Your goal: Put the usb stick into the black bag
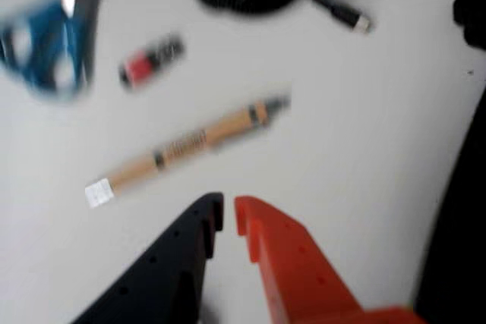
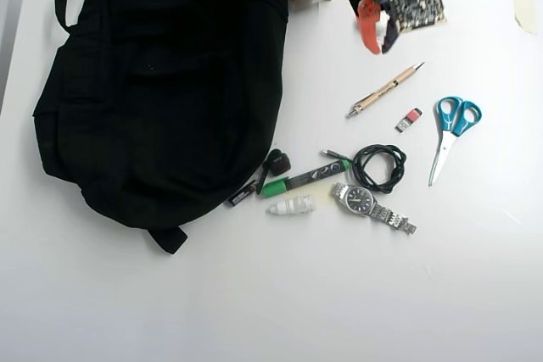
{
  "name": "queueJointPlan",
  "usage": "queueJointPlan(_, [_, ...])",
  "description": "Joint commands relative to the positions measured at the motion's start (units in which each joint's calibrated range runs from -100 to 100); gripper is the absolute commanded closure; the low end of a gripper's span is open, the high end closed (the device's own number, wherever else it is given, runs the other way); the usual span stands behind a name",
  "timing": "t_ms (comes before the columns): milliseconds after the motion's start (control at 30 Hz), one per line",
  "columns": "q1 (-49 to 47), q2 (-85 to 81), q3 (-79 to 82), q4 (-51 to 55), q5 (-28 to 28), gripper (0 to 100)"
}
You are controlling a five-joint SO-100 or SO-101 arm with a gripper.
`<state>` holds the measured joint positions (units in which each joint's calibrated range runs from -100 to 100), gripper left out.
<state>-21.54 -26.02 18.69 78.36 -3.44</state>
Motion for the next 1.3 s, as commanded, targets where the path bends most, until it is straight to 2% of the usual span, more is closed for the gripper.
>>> queueJointPlan(0, [1.3, 3.3, -4.0, -6.4, -5.5, 98])
queueJointPlan(267, [0.7, 3.3, -4.0, -8.2, -22.2, 98])
queueJointPlan(433, [-4.9, 3.5, -3.2, -9.4, -30.0, 98])
queueJointPlan(567, [-8.1, 6.2, -2.2, -14.5, -34.5, 98])
queueJointPlan(733, [-10.8, 15.5, -4.0, -18.9, -37.0, 98])
queueJointPlan(967, [-13.0, 23.3, -8.0, -19.4, -37.0, 89])
queueJointPlan(1267, [-16.9, 32.5, -15.3, -19.1, -36.6, 86])
